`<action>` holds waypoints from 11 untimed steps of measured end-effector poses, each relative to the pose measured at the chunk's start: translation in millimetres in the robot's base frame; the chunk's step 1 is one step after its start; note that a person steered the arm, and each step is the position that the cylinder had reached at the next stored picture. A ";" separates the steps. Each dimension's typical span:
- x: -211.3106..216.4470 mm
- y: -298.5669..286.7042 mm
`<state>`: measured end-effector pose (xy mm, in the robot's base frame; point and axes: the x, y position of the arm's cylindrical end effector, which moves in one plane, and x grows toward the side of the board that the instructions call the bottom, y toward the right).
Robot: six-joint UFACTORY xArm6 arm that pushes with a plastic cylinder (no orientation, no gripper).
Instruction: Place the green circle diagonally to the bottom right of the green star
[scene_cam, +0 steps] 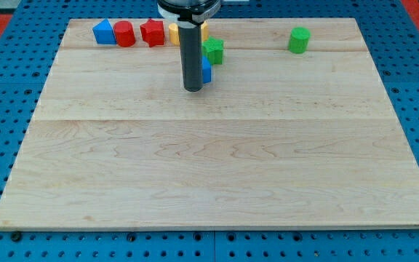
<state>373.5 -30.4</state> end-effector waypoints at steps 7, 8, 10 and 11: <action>-117.2 211.1; -106.8 159.1; -122.6 147.9; -72.3 125.1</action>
